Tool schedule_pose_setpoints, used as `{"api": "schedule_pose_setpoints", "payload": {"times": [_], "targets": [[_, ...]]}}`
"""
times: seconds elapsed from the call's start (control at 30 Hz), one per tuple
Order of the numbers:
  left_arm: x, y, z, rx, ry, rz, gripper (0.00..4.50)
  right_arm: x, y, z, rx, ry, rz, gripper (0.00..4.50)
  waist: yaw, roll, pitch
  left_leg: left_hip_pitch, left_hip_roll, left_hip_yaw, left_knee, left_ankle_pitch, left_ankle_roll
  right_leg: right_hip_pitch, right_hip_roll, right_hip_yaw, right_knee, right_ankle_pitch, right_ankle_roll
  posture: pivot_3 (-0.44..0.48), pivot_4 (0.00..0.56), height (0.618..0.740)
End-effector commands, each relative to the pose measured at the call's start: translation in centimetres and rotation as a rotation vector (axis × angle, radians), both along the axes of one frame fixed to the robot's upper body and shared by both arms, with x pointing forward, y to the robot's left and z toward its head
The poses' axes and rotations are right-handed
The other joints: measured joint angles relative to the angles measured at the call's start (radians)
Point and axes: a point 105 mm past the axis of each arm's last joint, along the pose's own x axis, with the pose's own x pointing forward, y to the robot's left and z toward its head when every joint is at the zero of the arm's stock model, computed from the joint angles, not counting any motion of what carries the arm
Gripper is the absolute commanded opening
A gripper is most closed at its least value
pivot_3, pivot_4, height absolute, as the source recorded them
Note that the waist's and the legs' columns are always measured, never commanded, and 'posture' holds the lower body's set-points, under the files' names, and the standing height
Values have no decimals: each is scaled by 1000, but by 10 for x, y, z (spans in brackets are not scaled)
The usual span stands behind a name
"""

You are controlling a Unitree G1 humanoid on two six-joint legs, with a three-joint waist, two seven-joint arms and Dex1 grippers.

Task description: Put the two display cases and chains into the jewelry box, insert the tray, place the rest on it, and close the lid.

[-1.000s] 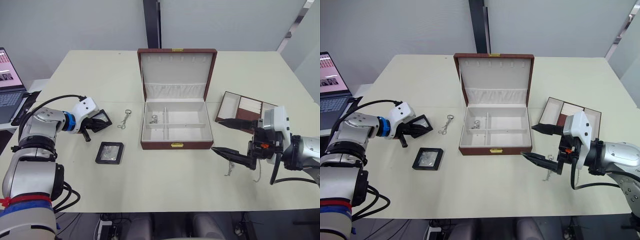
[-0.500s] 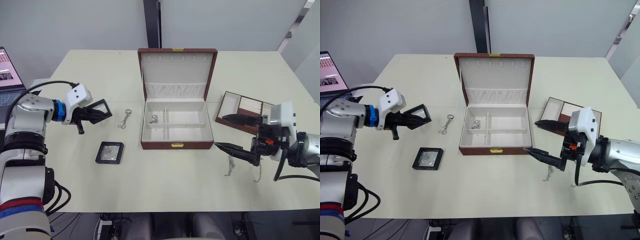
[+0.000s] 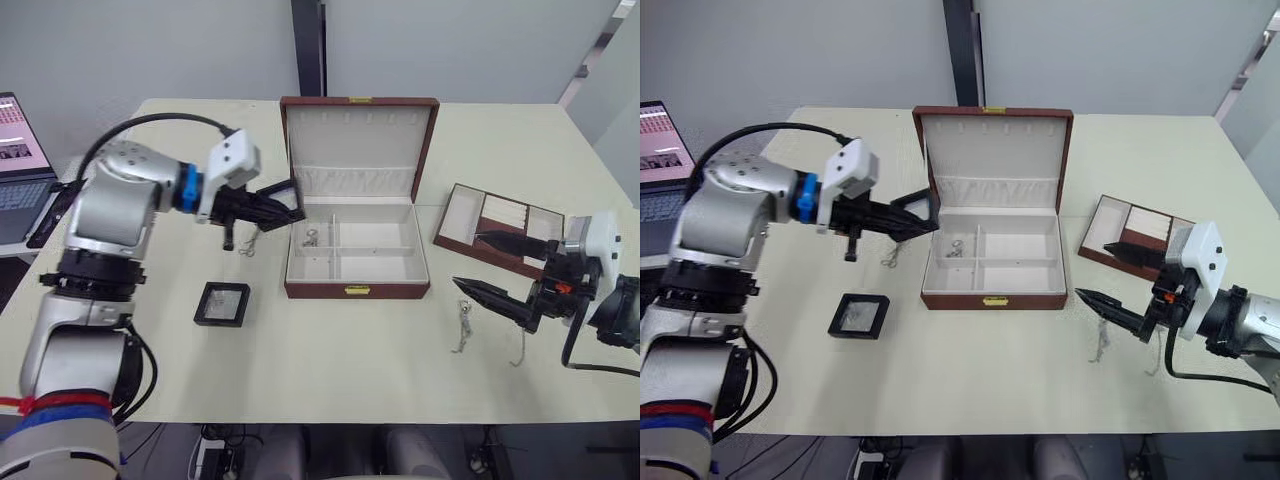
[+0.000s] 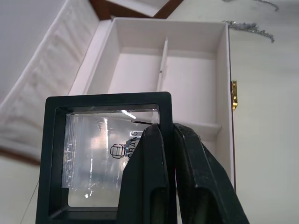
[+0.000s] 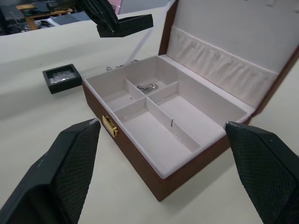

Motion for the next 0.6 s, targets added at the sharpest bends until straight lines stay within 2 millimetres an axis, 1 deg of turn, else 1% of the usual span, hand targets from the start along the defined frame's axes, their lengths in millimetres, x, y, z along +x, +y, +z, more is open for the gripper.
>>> {"api": "schedule_pose_setpoints", "payload": {"times": [0.03,0.1,0.3,0.5,0.6], "targets": [[2,-25,-1,28,-35,-73,30,-5,0,11,-8,-79,-37,4500,-1,0,0,0,0,0,0,0,0,0,0,0,0,0,0,0,150,740],[7,-41,-7,23,-30,-98,30,-7,0,11,0,-84,-62,4500,0,0,0,0,0,1,0,0,0,0,0,1,0,0,0,0,150,740],[24,-70,-21,17,-38,-122,30,-13,0,9,15,-93,-105,4500,2,0,0,0,-1,1,0,0,0,0,1,1,0,0,0,0,150,740],[41,-86,-31,15,-57,-107,30,-17,1,7,23,-95,-130,4500,3,-1,0,0,-2,1,0,0,0,0,1,1,0,0,0,0,150,740],[45,-89,-37,20,-60,-104,30,-18,2,7,25,-95,-135,4500,0,-1,0,0,-3,2,0,0,0,0,2,2,0,0,0,0,150,740]]}}
